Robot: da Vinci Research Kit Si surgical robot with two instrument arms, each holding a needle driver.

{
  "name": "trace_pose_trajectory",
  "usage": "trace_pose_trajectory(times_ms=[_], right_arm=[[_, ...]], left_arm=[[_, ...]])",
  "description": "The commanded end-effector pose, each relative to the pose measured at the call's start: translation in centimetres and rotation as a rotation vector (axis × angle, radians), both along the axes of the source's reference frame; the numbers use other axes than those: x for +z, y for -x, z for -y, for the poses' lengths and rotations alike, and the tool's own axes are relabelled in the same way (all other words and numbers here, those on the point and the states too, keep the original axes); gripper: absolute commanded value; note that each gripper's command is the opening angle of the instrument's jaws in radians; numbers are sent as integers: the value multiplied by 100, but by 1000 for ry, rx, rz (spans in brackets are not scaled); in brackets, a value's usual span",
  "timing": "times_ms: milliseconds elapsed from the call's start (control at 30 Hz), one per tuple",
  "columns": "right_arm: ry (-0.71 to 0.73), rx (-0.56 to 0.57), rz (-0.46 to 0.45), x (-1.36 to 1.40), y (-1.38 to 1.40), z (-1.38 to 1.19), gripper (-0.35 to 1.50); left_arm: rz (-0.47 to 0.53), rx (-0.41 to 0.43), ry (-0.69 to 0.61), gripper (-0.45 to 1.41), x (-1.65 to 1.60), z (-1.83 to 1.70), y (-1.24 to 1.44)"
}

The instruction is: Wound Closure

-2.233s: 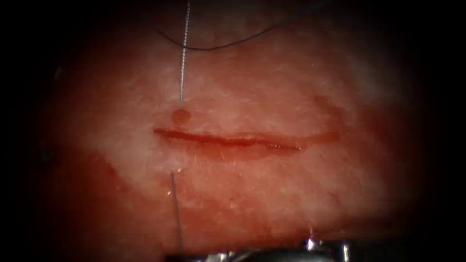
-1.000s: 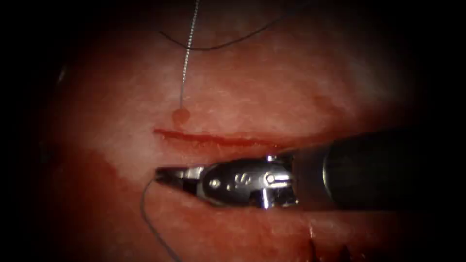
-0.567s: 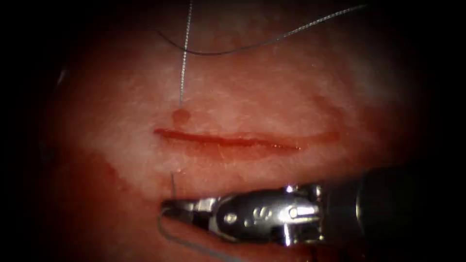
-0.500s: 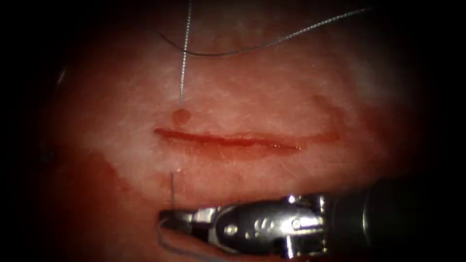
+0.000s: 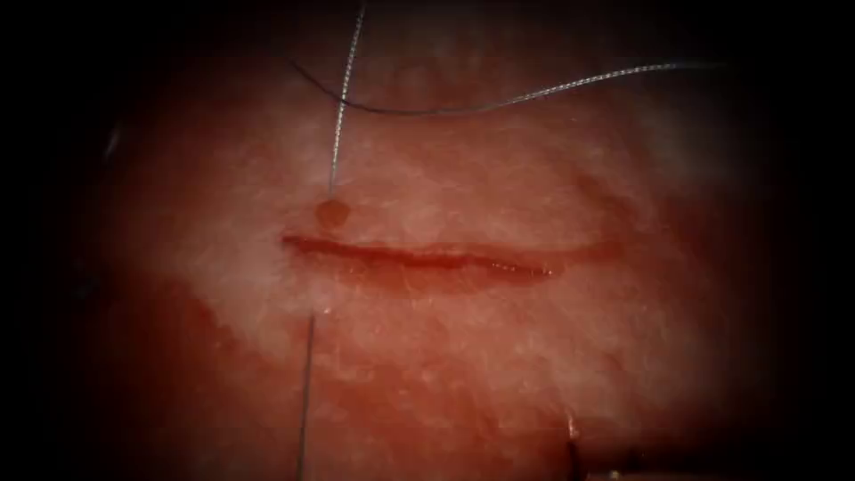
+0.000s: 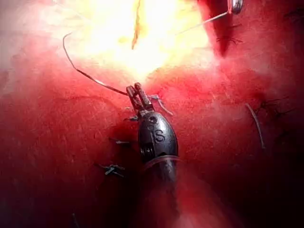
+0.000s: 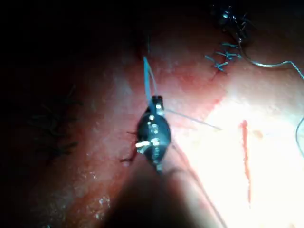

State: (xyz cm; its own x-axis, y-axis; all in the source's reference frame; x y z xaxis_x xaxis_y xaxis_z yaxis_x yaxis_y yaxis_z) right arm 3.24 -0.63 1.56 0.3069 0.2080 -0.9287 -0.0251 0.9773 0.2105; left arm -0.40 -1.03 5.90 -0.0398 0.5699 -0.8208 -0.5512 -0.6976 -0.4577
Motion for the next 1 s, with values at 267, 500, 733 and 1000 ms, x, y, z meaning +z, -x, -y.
trace_pose_trajectory(times_ms=[267,500,733,1000], right_arm=[[52,80,41,78,-2,-48,113],[79,106,72,135,-17,-64,114],[91,104,85,170,-32,-67,84],[28,55,82,141,-18,-58,-35]], left_arm=[[2,3,-6,-45,4,14,4],[2,3,-6,-45,4,14,4],[2,3,-5,-45,4,15,4],[3,4,-5,-45,5,15,4]])
